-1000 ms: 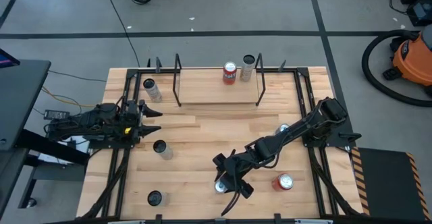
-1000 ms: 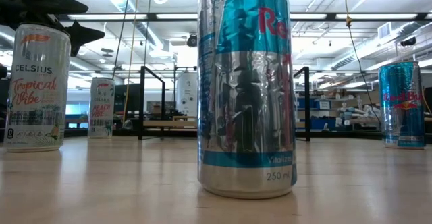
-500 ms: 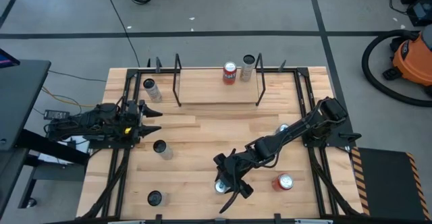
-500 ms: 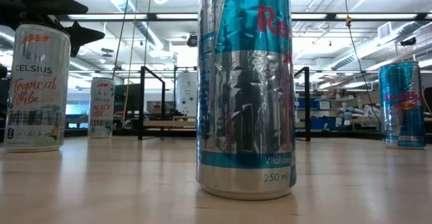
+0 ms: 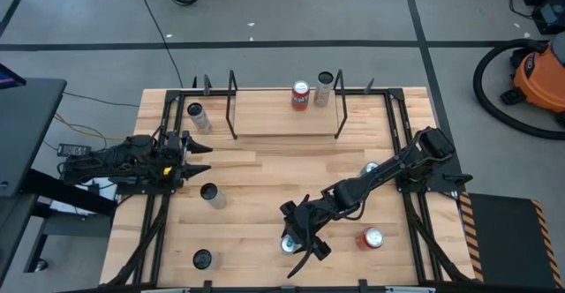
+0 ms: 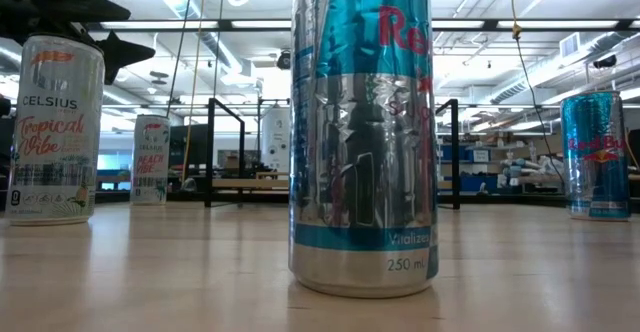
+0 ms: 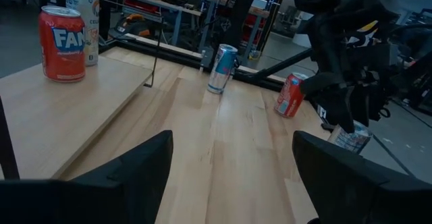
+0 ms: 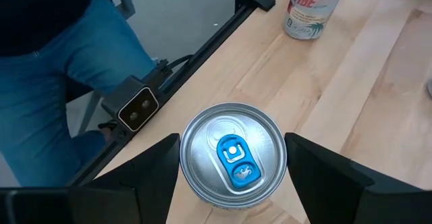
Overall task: Place canned beverage on shelf
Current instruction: Put the bottom blue soda can on the shelf
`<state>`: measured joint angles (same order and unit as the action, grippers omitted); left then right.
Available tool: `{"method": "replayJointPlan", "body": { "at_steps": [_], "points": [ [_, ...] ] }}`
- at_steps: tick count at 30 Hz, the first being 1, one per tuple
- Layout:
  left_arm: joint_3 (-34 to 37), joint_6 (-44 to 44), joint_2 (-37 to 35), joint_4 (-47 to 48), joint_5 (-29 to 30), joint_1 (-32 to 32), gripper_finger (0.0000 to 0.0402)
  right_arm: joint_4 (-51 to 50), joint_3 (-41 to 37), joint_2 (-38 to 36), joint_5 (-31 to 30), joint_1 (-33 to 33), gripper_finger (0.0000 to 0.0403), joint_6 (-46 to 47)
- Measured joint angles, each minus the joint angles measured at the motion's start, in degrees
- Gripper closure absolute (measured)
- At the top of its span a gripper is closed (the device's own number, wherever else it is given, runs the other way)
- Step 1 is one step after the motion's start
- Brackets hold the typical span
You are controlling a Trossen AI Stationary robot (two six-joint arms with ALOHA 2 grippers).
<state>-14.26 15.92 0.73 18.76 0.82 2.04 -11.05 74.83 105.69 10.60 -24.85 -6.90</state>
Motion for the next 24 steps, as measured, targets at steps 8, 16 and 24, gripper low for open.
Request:
{"method": "replayJointPlan", "body": {
  "at_steps": [8, 16, 24],
  "points": [
    [0.0, 0.0, 0.0, 0.0, 0.0, 0.0, 0.0092, 0.6, 0.0, 0.1, -0.7, -0.1, 0.0154, 3.7],
    [0.0, 0.0, 0.0, 0.0, 0.0, 0.0, 0.0092, 1.2, -0.1, 0.1, -1.5, -0.1, 0.0158, 4.0],
    [0.0, 0.0, 0.0, 0.0, 0.0, 0.0, 0.0092, 1.9, -0.1, 0.2, -4.6, 0.8, 0.0159, 5.6]
  ]
}}
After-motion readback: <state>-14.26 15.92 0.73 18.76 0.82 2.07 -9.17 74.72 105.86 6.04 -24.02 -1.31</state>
